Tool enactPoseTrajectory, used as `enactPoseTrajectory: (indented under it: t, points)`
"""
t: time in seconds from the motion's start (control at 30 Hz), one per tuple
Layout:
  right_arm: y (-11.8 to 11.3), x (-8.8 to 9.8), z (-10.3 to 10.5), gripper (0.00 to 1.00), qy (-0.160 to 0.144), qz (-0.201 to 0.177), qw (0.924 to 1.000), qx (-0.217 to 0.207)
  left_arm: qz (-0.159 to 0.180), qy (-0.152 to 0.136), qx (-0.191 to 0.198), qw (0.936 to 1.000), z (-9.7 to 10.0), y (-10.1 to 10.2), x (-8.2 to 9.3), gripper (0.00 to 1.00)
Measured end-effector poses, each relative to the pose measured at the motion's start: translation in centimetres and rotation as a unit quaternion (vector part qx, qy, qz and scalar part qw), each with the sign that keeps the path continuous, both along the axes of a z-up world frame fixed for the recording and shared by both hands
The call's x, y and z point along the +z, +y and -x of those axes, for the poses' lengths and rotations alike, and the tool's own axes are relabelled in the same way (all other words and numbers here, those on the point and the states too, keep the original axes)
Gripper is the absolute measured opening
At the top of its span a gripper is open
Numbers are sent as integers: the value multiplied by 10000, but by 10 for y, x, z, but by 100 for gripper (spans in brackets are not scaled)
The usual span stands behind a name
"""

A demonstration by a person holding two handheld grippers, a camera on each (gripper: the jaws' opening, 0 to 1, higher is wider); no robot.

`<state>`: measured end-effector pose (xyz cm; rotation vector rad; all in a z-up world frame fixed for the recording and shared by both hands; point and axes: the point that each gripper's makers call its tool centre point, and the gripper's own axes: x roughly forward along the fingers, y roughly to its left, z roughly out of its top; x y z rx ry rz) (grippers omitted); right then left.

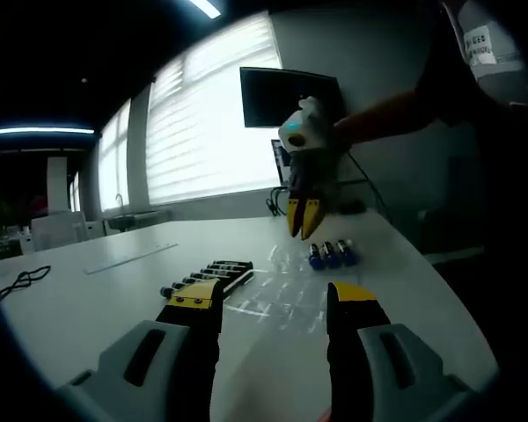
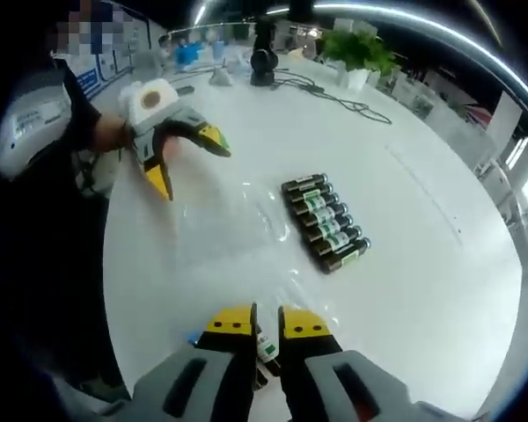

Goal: Grip medicine bottles put into box

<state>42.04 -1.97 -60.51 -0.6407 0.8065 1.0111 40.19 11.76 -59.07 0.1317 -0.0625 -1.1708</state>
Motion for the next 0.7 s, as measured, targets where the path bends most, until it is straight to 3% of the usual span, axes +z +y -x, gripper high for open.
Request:
enactPoseTrajectory:
  t: [0.3, 0.7]
  points:
    - [13, 3, -8, 6, -14, -194, 9998, -58, 25, 44, 13, 10000, -1, 1, 0, 40]
    - [13, 4, -23, 6, -36, -273, 9991, -332, 30, 52, 5, 10000, -1, 0, 0, 40]
